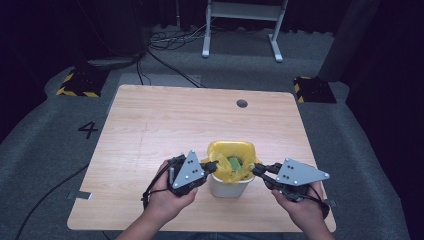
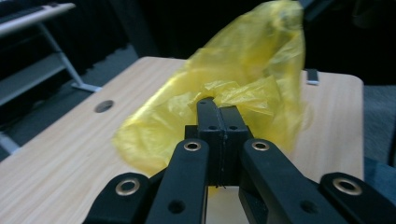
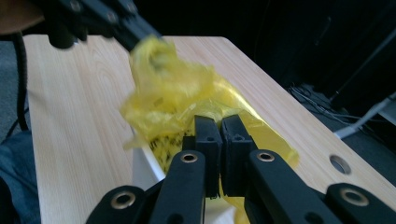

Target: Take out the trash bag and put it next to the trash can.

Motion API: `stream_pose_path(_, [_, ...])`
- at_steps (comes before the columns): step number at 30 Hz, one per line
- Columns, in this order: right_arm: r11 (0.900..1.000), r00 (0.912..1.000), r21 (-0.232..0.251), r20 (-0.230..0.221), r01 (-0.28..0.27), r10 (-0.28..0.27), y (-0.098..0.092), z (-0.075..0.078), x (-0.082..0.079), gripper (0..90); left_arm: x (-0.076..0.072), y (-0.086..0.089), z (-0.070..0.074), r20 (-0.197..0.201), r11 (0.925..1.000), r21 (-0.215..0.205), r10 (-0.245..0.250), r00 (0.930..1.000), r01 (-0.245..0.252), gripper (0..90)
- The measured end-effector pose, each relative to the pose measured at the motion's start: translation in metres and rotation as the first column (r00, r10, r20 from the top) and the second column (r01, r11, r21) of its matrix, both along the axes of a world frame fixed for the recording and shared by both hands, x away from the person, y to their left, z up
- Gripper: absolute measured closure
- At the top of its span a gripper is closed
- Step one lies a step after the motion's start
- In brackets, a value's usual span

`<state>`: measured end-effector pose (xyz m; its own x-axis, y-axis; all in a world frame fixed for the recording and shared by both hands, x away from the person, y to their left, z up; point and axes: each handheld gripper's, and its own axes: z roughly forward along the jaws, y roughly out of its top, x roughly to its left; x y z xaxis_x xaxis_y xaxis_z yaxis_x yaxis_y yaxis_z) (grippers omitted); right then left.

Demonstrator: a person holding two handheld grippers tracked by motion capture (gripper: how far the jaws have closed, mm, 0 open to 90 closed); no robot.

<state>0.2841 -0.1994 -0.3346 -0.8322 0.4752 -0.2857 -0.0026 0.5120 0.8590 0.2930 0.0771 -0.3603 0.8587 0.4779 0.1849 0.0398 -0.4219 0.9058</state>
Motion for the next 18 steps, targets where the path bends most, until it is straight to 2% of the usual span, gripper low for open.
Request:
stream_pose_path(2, [1.000,0.9998,0.001,0.003,-0.019,0.019,0.008,0.000,0.002,87.8,0.003,-0.008,-0.001,-0.018,0.9994,0.018,-0.029,0.9994,0.029,88.7])
stream_pose_path(4, [1.000,0.9995,-0.004,0.004,-0.031,0.031,0.016,-0.001,0.005,87.8,0.005,-0.015,-0.002,-0.024,0.9985,0.025,-0.048,0.9985,0.049,82.7])
stream_pose_path(7, [0.999,0.9988,-0.009,-0.003,-0.049,0.049,0.025,-0.004,0.008,87.8,0.006,-0.025,-0.005,-0.001,0.9970,0.018,-0.075,0.9972,0.075,62.3])
stream_pose_path(10, [0.998,0.9982,-0.015,-0.013,-0.058,0.058,0.031,-0.009,0.010,87.7,0.006,-0.032,-0.008,0.014,0.9969,0.029,-0.074,0.9972,0.074,42.4])
stream_pose_path(11, [0.998,0.9975,-0.011,-0.021,-0.067,0.067,0.032,-0.010,0.010,87.6,0.007,-0.033,-0.009,0.010,0.9964,0.021,-0.083,0.9965,0.082,39.2])
stream_pose_path(13, [0.995,0.9948,-0.001,-0.030,-0.097,0.097,0.034,-0.012,0.010,87.3,0.008,-0.036,-0.011,0.003,0.9957,0.012,-0.091,0.9958,0.091,35.6])
stream_pose_path(15, [0.994,0.9938,-0.006,-0.034,-0.106,0.106,0.037,-0.013,0.010,87.3,0.009,-0.038,-0.013,0.002,0.9957,0.023,-0.090,0.9960,0.090,33.3])
stream_pose_path(18, [0.993,0.9926,-0.012,-0.032,-0.118,0.117,0.042,-0.014,0.010,87.1,0.011,-0.041,-0.014,-0.023,0.9955,0.028,-0.091,0.9956,0.091,36.7])
